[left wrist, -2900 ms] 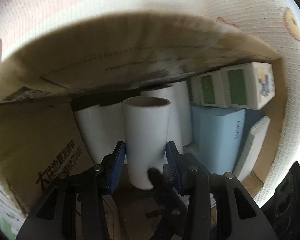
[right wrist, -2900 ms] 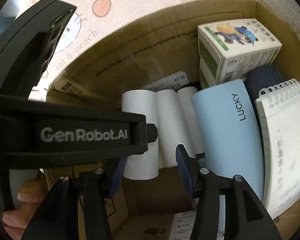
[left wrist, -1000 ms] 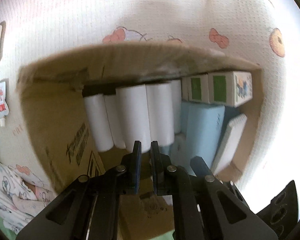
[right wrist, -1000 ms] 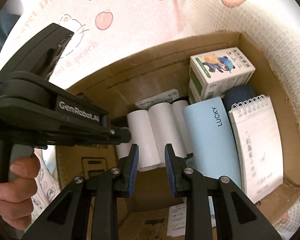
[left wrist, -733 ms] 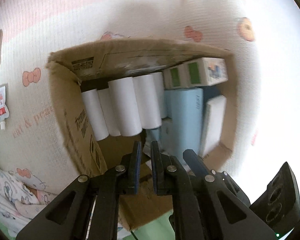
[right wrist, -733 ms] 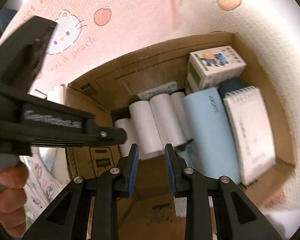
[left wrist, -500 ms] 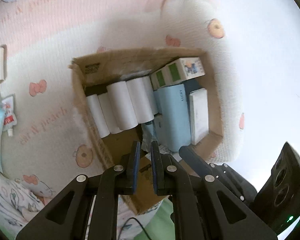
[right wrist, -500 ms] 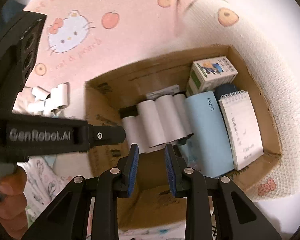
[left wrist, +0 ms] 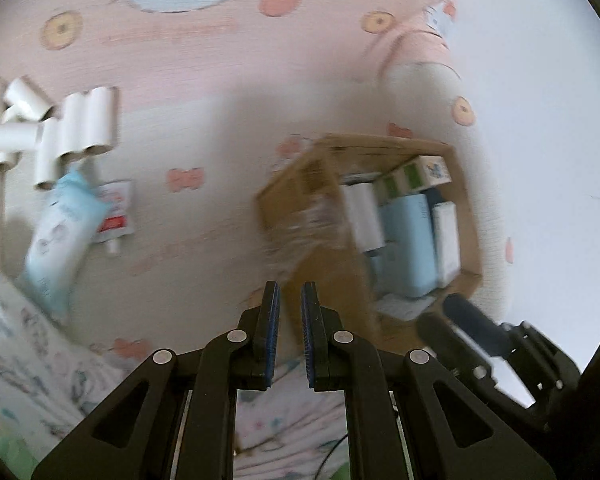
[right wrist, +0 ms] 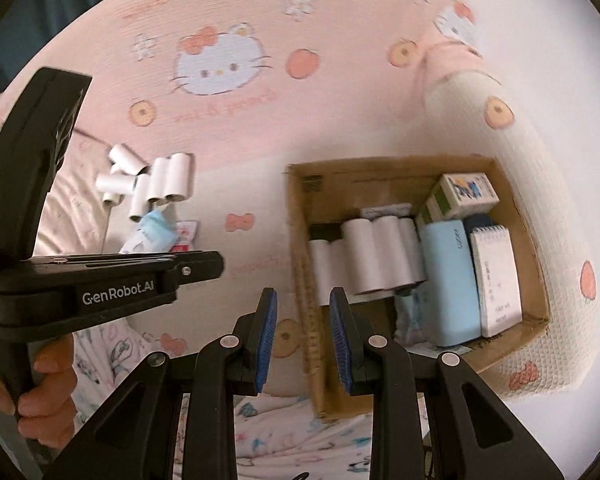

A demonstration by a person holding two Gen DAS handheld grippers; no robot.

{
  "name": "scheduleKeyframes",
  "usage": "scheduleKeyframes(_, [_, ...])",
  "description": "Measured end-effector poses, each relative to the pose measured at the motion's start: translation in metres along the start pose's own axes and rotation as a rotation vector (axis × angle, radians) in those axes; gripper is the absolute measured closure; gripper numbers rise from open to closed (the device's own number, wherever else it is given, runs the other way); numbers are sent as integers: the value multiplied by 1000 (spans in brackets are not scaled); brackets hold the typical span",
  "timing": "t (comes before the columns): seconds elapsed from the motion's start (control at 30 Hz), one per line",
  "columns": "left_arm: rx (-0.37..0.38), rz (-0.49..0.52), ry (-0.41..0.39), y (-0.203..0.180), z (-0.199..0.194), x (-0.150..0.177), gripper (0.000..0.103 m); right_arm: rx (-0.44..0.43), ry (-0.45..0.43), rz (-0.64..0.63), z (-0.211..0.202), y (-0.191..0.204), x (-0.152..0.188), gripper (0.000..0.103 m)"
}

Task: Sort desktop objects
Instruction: 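Withdraw both grippers from the box toward the pile of white tubes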

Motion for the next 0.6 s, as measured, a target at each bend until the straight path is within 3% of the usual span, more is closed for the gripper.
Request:
scheduleKeyframes(0.23, [-45, -35, -17, 60, -13, 18, 93, -4, 18, -83, 11, 51, -10, 80])
scheduleKeyframes(0.3, [-109, -42, -59, 74, -19, 22, 93, -6, 25, -104, 15, 63, -14, 80])
scheduleKeyframes(0.43, [-312, -67, -180, 101, -30, 25, 93, -17, 39, -157, 24, 91, -25, 80])
scheduleKeyframes(0.6, [-336, -94, -234, 141, -38, 22, 92, -78, 60, -230, 35, 127, -36, 80])
Point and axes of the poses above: each gripper's, at about its wrist camera, not at the fingertips, and z roughly the way its jaws point, y to its left, x to its underside, the point moved 2 cm from there along z, roughly the way its jaws point, and after that the axes turned 14 degrees about y, right-handed, at the moved point
